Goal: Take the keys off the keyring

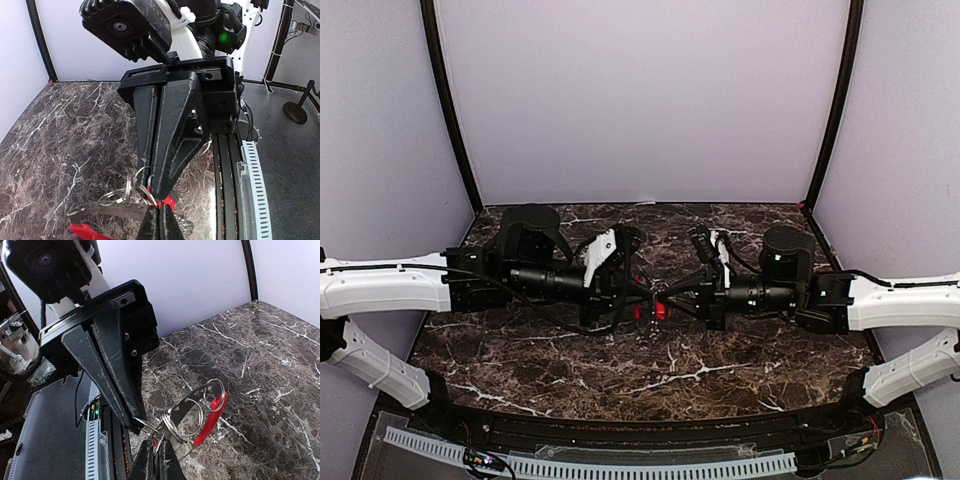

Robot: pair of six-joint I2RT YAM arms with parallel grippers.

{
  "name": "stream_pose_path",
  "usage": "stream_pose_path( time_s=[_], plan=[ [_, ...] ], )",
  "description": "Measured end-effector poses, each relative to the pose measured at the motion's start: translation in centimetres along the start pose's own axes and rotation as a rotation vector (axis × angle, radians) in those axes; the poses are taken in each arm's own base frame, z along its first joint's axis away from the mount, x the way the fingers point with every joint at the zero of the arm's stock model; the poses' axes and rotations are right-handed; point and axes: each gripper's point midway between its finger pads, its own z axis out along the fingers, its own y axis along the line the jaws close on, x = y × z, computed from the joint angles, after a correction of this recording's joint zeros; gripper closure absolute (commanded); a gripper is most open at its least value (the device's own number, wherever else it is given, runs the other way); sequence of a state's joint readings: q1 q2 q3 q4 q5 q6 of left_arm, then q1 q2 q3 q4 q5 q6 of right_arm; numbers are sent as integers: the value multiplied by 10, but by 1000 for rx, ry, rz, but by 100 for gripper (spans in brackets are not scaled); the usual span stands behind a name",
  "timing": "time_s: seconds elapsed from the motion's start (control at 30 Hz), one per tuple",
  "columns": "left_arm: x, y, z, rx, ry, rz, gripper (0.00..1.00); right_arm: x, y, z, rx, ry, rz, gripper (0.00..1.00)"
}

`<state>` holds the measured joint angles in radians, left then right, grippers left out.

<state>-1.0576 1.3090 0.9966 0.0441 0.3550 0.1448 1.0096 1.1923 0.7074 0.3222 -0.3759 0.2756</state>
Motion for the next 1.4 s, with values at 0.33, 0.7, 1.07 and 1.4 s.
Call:
stream_pose_path(
  time_s=[0.33,0.7,1.07,1.4],
  plan=[
    [-6,-2,0,10,-38,-7,100,0,6,-3,-100,30,64,100],
    [-8,12,-3,-87,-62,-76,100,1,6,-3,-108,36,79,100],
    [-5,25,-3,-169,-56,-126,100,-5,3,-6,-81,15,75,100],
    [-1,35,1,-230,-32,-173,100,-5,-2,-7,-60,12,77,100]
  ],
)
